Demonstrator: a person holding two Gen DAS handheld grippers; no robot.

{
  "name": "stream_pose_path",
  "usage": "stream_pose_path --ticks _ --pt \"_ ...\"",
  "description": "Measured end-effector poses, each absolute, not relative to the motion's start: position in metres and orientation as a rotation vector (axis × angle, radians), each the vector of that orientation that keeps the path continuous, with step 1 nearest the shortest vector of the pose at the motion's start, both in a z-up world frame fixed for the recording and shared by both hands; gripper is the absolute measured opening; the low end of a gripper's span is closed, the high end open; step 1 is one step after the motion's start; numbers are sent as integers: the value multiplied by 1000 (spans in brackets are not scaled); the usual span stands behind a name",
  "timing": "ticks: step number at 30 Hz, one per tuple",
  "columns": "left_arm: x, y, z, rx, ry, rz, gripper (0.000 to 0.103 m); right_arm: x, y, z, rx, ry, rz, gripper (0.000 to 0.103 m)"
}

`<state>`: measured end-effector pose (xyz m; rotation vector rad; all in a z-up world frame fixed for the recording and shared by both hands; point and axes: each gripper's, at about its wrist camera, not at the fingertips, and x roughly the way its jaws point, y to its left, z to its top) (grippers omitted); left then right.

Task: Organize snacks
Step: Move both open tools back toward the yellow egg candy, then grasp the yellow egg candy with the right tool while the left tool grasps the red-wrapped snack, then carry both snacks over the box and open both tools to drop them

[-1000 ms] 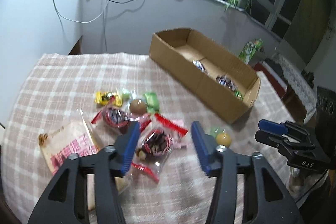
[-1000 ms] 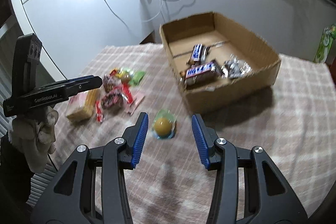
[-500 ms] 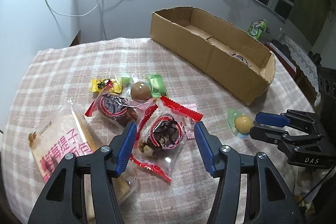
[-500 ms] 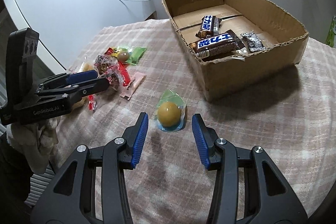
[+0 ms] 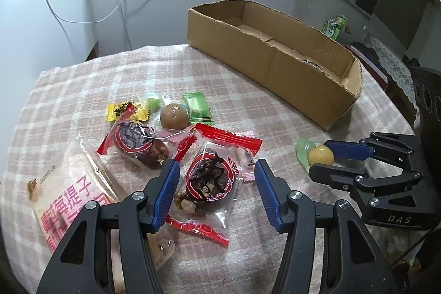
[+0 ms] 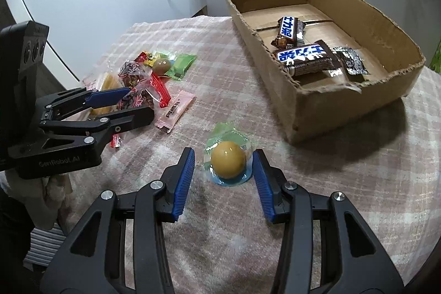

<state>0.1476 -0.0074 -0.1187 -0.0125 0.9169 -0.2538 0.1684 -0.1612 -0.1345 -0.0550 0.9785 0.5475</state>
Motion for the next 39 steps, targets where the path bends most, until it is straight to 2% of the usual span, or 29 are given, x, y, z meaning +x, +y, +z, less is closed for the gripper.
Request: stream_pose_path --ticks 2,4,5,18,39 --pt "148 -7 -120 -10 916 -254 47 168 -158 -135 -77 975 539 44" --pt "147 -7 -121 -8 913 -256 41 168 -156 -135 -101 969 525 31" --pt "147 -7 -121 -6 912 -257 32 168 -155 -135 -109 968 521 31" --pt "137 2 -109 -86 884 -267 32 164 -160 -132 -90 955 529 29" --pt "156 -16 -59 -122 769 -316 32 158 -180 -73 -55 829 548 29"
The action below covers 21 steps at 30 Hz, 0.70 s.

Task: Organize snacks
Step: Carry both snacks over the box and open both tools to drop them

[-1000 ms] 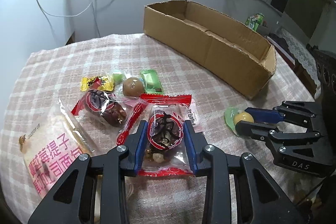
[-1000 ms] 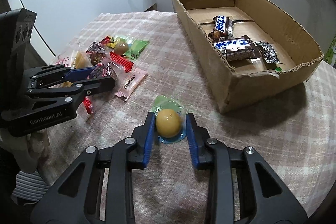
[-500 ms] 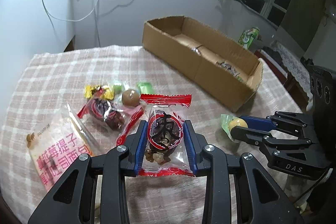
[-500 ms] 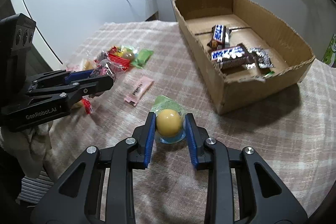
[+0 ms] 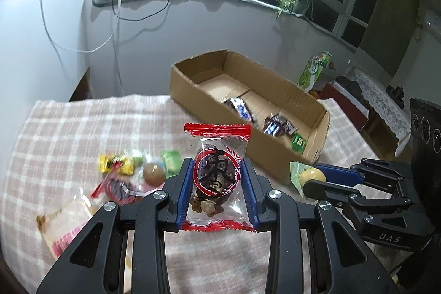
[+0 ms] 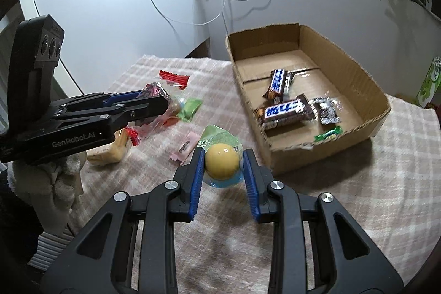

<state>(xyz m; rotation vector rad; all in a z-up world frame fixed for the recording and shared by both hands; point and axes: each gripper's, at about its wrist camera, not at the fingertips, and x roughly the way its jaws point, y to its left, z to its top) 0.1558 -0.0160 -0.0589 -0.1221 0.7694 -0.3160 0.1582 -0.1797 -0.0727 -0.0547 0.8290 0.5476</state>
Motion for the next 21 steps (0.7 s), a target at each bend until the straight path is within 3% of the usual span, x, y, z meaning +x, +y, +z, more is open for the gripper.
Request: stream_pose_path --ticks 21 --pt "236 -49 -48 -120 754 -347 32 226 -224 -40 -45 750 421 29"
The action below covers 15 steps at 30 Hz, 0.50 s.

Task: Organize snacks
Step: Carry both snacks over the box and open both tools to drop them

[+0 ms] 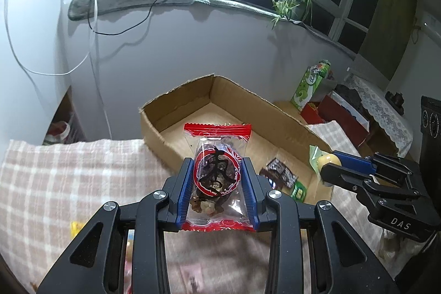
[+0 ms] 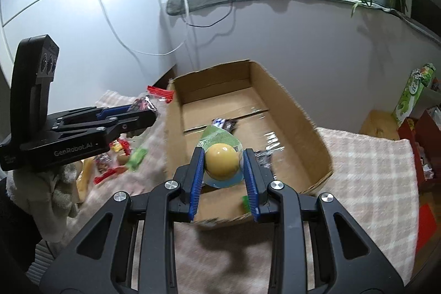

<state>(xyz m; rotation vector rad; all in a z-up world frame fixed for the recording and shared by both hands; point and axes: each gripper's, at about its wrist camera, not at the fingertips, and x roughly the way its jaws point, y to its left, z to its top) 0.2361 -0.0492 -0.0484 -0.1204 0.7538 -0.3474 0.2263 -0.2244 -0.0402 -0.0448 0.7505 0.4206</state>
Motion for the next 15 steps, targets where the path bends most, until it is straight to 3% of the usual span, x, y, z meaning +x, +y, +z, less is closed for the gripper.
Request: stream_pose_path --ticks 15 --pt "282 -62 -66 -114 799 -338 32 281 -247 -67 -18 807 361 30"
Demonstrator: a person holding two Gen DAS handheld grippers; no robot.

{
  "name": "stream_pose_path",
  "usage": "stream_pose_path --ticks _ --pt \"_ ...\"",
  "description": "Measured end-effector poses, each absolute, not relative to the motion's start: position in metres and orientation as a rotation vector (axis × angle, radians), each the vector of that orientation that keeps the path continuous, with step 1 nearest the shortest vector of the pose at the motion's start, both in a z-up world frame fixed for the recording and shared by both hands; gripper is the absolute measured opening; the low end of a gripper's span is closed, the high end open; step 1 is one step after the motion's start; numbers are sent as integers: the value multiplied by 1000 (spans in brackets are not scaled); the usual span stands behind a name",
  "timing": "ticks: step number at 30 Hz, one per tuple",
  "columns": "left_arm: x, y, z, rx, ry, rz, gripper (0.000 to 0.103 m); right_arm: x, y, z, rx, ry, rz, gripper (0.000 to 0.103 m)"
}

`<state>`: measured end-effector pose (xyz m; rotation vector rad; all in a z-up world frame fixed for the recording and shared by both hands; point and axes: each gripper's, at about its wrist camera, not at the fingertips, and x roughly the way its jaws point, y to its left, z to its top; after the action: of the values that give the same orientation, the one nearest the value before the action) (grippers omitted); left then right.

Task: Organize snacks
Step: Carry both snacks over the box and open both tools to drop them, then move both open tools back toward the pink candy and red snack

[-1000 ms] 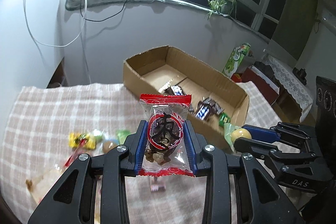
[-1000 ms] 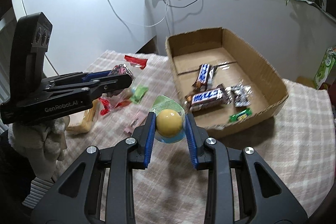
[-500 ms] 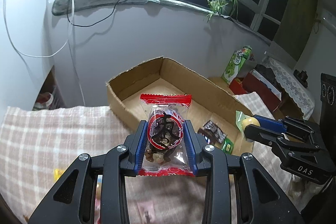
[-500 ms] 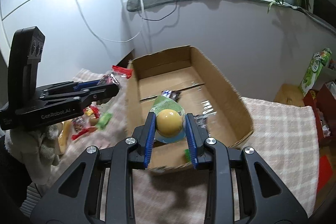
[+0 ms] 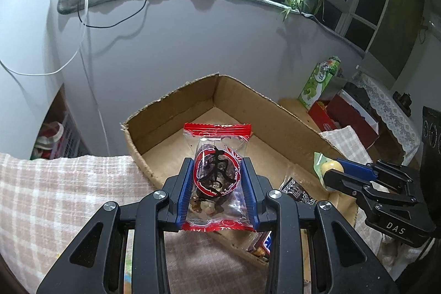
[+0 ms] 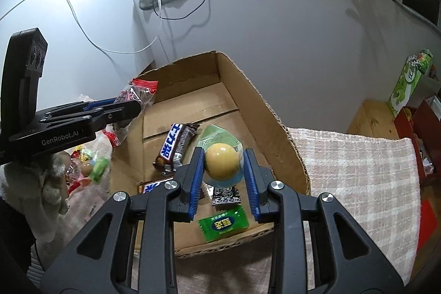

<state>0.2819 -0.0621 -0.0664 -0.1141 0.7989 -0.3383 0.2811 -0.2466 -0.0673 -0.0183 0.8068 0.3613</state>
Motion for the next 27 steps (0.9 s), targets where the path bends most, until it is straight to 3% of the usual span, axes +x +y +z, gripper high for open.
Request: stream_pose_path --ticks 10,13,14,16,17,27 --pt "286 -70 -69 -99 812 -345 34 284 -244 -72 -28 813 365 31" --pt "285 -71 -68 -96 812 -340 55 283 -245 -71 -27 809 363 32" --pt "285 -72 -68 -95 812 -338 64 282 -245 -70 -28 807 362 33" --pt "285 -71 -67 -96 805 -335 64 281 -244 -69 -35 802 357 61" --pt "284 -71 -66 -98 801 -335 64 280 -244 -68 -38 795 353 65" --pt "274 -63 -56 -118 780 -333 64 272 -243 -59 -35 772 353 66"
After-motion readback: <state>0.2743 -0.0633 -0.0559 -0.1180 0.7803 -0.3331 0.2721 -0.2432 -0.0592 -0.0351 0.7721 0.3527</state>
